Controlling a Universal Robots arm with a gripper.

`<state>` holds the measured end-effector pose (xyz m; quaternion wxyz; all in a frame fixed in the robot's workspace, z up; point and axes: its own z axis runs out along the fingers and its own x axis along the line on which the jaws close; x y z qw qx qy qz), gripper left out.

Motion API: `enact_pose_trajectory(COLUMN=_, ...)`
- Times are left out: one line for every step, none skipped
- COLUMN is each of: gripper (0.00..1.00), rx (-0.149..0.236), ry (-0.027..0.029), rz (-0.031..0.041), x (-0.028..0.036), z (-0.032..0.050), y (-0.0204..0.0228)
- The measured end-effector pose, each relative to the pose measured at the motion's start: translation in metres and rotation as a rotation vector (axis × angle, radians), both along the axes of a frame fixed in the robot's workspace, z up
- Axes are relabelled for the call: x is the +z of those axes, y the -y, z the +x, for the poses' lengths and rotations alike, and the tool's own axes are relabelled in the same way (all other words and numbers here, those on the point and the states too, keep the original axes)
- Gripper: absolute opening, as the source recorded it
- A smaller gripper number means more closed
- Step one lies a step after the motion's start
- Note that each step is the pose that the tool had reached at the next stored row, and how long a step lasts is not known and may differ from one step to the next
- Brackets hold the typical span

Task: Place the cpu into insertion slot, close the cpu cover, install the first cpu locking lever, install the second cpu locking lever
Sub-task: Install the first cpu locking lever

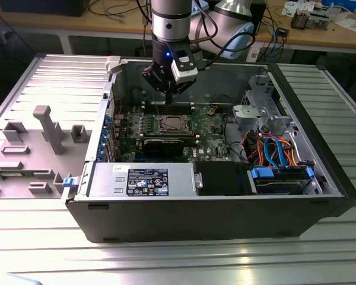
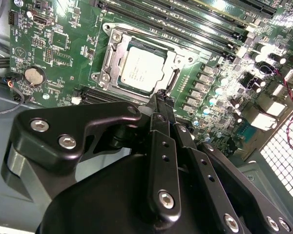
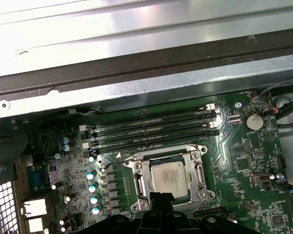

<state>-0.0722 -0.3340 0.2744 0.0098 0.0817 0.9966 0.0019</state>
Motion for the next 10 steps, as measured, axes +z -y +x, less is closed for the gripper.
enact_pose_trajectory(gripper=0.11, rx=0.000, ry=0.0000, rz=0.0001, x=0.0000, z=0.0000, y=0.0000)
enact_pose_trajectory(gripper=0.11, rx=0.000, ry=0.0000, rz=0.0000, x=0.0000, z=0.0000, y=0.0000)
enact_pose_trajectory(gripper=0.11, rx=0.000, ry=0.0000, rz=0.0000, x=0.0000, z=0.0000, y=0.0000)
enact_pose_trajectory(gripper=0.11, rx=0.000, ry=0.0000, rz=0.0000, x=0.0000, z=0.0000, y=0.0000)
enact_pose_trajectory(gripper=0.11, rx=0.000, ry=0.0000, rz=0.0000, x=0.0000, z=-0.0001, y=0.0000)
enact_pose_trajectory(gripper=0.11, rx=0.000, ry=0.0000, rz=0.0001, x=0.0000, z=-0.0001, y=0.0000)
enact_pose_trajectory(gripper=0.11, rx=0.002, ry=0.0000, rz=0.0000, x=0.0000, z=-0.0002, y=0.0000)
enact_pose_trajectory(gripper=0.11, rx=0.005, ry=0.0000, rz=0.0001, x=0.0000, z=-0.0006, y=0.0000)
enact_pose_trajectory(gripper=0.11, rx=0.013, ry=-0.0001, rz=0.0000, x=0.0000, z=-0.0008, y=0.0000)
enact_pose_trajectory(gripper=0.11, rx=0.022, ry=0.0000, rz=0.0001, x=0.0000, z=-0.0008, y=0.0000)
